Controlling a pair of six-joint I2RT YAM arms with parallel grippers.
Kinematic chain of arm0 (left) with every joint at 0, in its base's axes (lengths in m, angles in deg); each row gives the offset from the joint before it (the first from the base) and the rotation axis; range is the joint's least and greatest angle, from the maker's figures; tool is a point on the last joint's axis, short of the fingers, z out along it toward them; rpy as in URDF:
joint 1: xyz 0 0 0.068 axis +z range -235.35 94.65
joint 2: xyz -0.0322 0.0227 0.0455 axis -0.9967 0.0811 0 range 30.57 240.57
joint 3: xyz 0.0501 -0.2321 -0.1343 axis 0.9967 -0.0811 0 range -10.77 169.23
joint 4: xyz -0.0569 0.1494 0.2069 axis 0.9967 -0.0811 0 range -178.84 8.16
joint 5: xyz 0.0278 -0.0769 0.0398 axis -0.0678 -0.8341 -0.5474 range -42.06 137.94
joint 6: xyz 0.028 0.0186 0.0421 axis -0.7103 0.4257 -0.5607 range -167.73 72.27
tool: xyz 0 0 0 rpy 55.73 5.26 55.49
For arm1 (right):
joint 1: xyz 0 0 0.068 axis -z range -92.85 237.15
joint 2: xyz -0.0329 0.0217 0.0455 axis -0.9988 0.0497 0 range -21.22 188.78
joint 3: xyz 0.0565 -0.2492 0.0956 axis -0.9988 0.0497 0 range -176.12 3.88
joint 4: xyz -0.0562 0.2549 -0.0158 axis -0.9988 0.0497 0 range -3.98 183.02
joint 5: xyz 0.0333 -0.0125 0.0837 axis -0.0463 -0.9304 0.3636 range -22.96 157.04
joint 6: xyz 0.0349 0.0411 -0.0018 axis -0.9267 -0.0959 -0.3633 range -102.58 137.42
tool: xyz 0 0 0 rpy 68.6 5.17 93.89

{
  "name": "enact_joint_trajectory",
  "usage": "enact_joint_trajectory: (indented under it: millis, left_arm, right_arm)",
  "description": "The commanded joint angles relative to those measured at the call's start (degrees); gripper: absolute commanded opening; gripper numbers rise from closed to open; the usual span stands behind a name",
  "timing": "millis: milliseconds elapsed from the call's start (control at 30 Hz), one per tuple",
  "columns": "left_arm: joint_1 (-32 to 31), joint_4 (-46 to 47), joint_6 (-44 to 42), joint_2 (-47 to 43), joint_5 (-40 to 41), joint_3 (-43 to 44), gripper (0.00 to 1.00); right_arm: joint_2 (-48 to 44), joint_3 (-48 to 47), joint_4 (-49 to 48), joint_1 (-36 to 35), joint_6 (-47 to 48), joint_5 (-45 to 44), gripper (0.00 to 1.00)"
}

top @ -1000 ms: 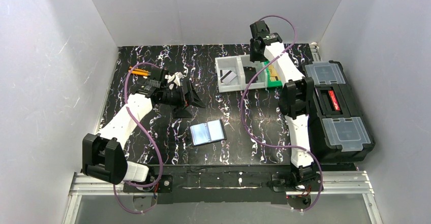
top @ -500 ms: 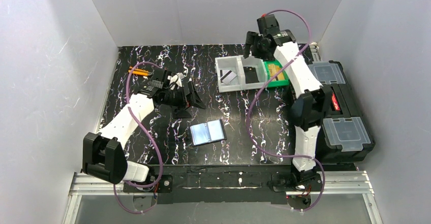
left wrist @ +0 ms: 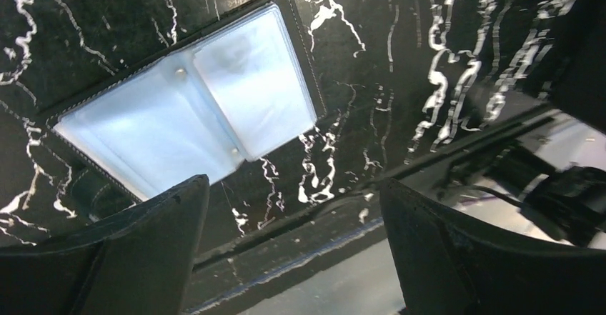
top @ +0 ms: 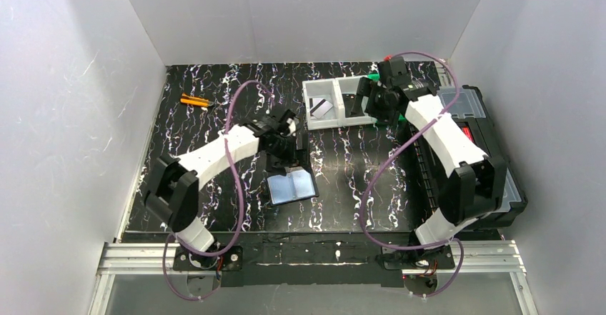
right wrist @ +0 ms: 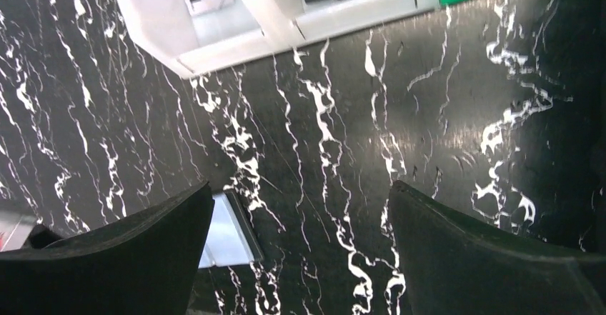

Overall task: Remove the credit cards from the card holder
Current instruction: Remove the credit card from the card holder.

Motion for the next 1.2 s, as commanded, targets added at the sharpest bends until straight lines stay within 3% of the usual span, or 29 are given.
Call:
enact_joint_trajectory:
  millis: [0, 233, 400, 533, 600, 900, 1167]
  left_arm:
    - [-4.41, -3.75, -2.28, 4.86, 9.69, 4.7, 0.87]
    - [-8.33, -7.36, -4.52, 13.99, 17.38, 8.19, 0.86]
    - [-10.2, -6.66, -5.83, 19.68, 17.92, 7.98, 0.84]
    - [-10.73, -6.03, -7.48, 23.22, 17.27, 9.45, 0.75]
    - [-11.57, -5.4, -8.38, 24.92, 15.97, 11.53, 0.65]
    - [-12.27, -4.79, -9.81, 25.52, 12.25, 14.2, 0.5]
    - [-12.4, -7.66, -9.99, 22.61, 18.85, 12.99, 0.47]
  right_arm:
    - [-6.52, 6.35, -4.81, 1.74, -2.84, 2.31, 0.98]
    - [-10.38, 15.63, -6.68, 4.04, -3.72, 6.37, 0.98]
    - [-11.12, 21.67, -8.91, 4.46, -5.16, 9.53, 0.98]
    - [-11.87, 23.24, -9.08, 4.46, -5.38, 9.36, 0.98]
    - [-13.02, 24.96, -9.08, 4.46, -5.94, 9.16, 0.98]
    - [-17.19, 30.17, -9.54, 4.54, -6.94, 9.39, 0.98]
    - [-18.7, 32.64, -11.17, 4.19, -7.36, 13.33, 0.99]
